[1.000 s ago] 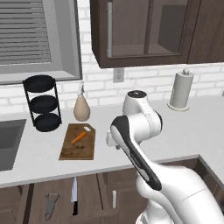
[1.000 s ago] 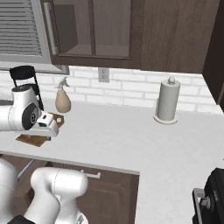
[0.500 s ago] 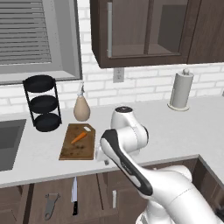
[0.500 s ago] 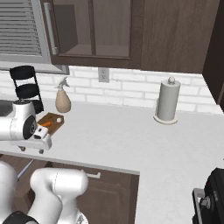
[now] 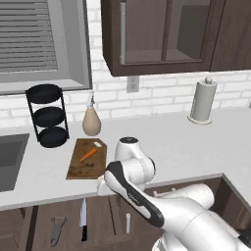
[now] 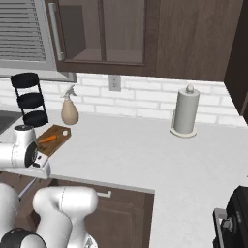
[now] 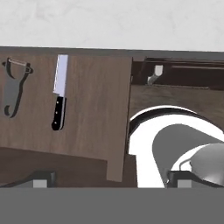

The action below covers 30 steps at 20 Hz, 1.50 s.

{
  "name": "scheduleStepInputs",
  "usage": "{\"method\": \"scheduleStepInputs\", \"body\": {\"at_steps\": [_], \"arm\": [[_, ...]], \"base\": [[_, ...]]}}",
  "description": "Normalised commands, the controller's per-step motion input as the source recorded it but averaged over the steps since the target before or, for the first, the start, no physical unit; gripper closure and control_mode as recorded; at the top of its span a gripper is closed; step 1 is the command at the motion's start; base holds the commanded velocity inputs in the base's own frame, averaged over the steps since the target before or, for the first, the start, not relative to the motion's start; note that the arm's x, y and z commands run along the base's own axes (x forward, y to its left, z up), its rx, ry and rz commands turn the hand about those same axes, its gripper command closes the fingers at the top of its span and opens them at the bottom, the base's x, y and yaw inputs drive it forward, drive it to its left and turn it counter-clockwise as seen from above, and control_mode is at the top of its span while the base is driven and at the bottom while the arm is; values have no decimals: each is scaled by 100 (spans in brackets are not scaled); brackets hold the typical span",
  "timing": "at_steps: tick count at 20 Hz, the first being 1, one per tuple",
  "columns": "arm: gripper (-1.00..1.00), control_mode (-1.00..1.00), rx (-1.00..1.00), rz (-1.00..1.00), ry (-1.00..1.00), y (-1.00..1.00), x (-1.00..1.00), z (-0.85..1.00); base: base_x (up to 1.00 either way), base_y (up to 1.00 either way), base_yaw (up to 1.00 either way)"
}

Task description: Place the appropriate cutting tool for cutting the carrot skin on the cutting board.

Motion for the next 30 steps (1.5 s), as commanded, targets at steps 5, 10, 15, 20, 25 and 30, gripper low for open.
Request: {"method": "scheduleStepInputs", "body": {"at_steps": [5,10,15,20,25,30], "arm": [[-100,-100,0,0,1,52,-11,-51],[-100,-100,0,0,2,48,-18,-42],[-100,-100,0,0,3,48,-24,-39],[-100,-100,0,0,2,44,-29,-37],[-100,-100,1,0,3,35,-38,-33],[-100,-100,0,0,2,25,-60,-19]], "base": [[0,0,0],[0,0,0],[0,0,0],[0,0,0],[0,0,0],[0,0,0]]}}
